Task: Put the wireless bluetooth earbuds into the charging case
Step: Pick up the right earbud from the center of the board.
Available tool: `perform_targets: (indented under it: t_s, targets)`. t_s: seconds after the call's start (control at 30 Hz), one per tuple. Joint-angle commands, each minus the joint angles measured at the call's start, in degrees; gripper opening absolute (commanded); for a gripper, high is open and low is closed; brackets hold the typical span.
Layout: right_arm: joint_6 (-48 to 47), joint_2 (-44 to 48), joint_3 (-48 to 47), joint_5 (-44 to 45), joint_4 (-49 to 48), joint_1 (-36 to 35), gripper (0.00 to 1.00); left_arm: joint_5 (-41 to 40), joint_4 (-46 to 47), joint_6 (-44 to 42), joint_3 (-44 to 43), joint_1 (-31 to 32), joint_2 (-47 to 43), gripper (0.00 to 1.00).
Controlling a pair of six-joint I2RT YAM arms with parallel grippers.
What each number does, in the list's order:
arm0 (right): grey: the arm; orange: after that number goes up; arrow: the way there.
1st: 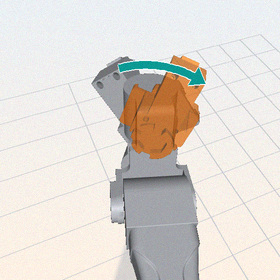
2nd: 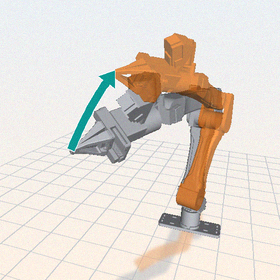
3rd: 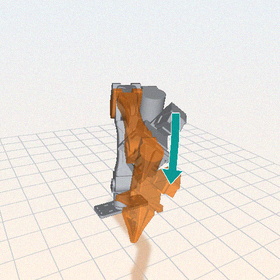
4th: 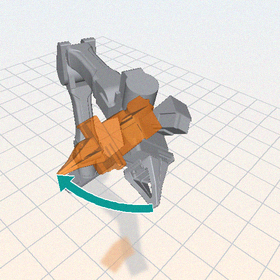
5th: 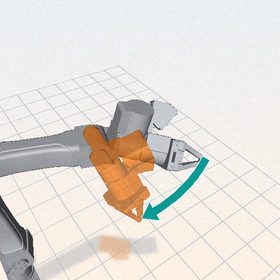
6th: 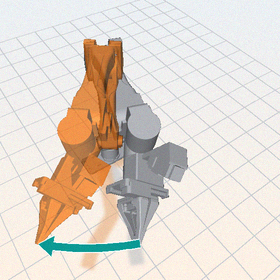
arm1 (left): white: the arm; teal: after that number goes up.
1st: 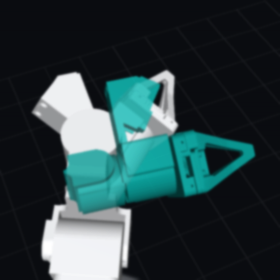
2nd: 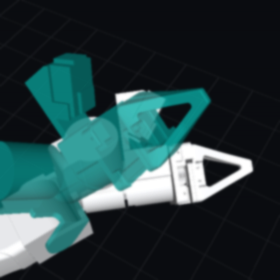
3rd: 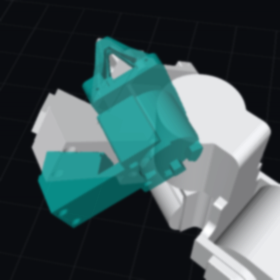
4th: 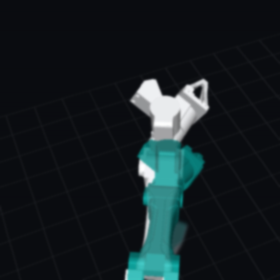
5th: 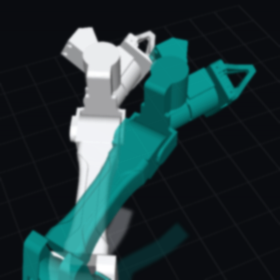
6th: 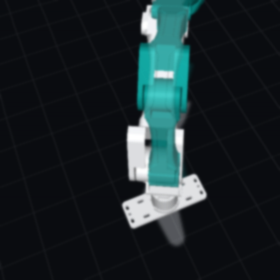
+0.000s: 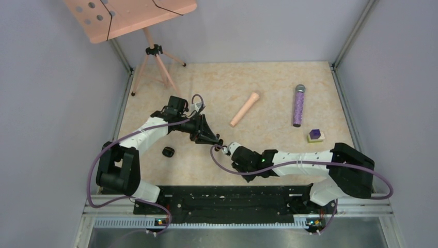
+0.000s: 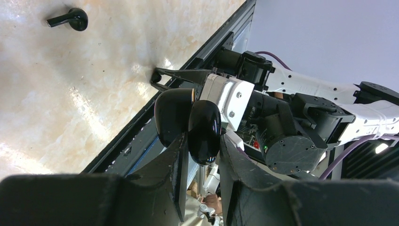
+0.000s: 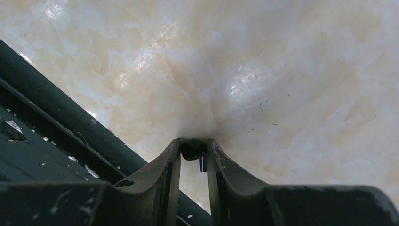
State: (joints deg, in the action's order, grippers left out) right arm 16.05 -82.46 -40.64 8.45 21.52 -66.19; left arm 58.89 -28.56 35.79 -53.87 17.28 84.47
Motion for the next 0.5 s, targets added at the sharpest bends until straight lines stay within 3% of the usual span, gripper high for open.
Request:
perform_targets:
  t_s: [0.0,0.13,0.23,0.27,0.37,0.47]
  targets:
    - [-0.22,-1.49,-2.18,-0.03,1.41,0.48,0.24,1.2,1.22,-0.63,0.17,-0.1,-1.93,0.0]
    - [0.45,-1.71,-2.6,0.81,1.5,0.66,0.16,1.29,1.16,-0.72,0.08,-0.06,-1.94,0.0]
    - [1.83,0.14,-2.47,0.56,1.38,2.22,0.04,8.43,7.24,2.36,2.25,-0.56,-2.13,0.0]
    - [2.11,0.94,-2.29,0.15,1.14,2.92,0.04,8.27,8.01,2.67,2.53,-0.92,-2.19,0.0]
    - [2.39,4.56,-1.54,-0.57,-0.01,4.93,0.04,4.99,-0.94,-3.23,-0.38,-1.62,-0.85,0.0]
    - [2.31,8.44,-1.31,-1.45,-0.52,7.84,0.04,4.99,-1.44,-3.95,-0.89,-1.6,-0.25,0.0]
